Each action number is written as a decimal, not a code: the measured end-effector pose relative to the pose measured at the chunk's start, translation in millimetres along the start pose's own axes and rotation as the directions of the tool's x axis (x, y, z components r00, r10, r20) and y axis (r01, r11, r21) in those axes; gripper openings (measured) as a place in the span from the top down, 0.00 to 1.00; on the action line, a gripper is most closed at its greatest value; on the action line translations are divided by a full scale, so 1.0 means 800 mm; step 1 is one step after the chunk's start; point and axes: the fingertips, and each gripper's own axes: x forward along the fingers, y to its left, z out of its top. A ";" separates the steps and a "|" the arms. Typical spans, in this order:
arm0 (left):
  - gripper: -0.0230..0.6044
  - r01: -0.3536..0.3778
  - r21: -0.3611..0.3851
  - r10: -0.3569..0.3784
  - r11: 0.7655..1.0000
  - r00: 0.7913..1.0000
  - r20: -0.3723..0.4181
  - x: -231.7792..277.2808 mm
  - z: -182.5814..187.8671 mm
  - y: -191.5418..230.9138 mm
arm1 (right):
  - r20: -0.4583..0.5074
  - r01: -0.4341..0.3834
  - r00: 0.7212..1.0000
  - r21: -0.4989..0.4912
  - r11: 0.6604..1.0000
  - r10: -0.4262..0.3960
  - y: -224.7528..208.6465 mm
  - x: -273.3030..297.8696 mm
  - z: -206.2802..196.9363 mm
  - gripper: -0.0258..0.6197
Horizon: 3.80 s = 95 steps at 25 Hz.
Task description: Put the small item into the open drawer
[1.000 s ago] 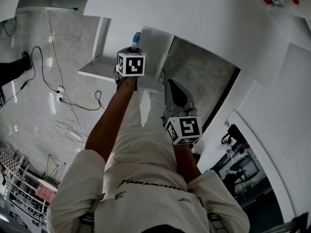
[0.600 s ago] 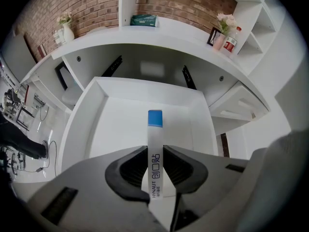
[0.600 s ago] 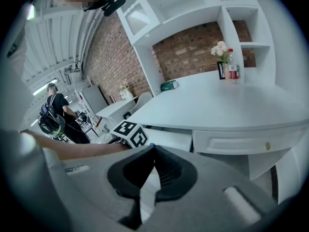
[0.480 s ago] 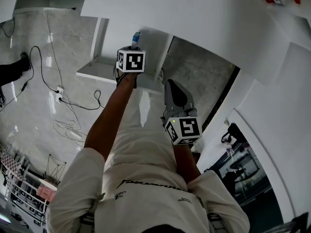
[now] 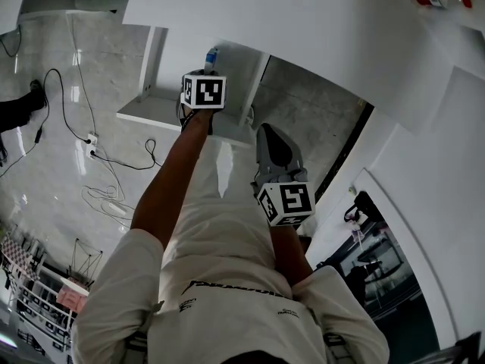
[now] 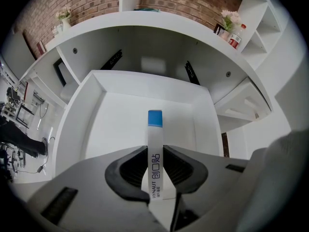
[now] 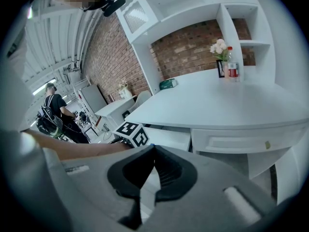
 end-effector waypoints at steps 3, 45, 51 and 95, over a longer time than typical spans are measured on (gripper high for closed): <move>0.81 0.000 -0.004 0.000 1.000 1.000 -0.002 0.001 0.002 0.000 | -0.002 0.003 1.000 0.002 1.000 -0.003 -0.002 0.000 0.001 0.96; 0.76 0.032 0.027 -0.036 0.999 0.988 0.153 -0.125 0.025 -0.028 | 0.087 -0.065 0.994 -0.072 0.995 0.071 0.036 -0.058 0.053 0.96; 0.82 0.019 -0.001 -0.018 1.000 0.972 0.232 -0.188 0.030 -0.027 | 0.118 -0.084 0.988 -0.118 0.989 0.098 0.060 -0.079 0.078 0.96; 0.97 0.026 0.103 -0.098 0.994 0.601 0.793 -0.594 0.045 -0.085 | 0.404 -0.101 0.883 -0.329 0.939 0.237 0.185 -0.217 0.254 0.96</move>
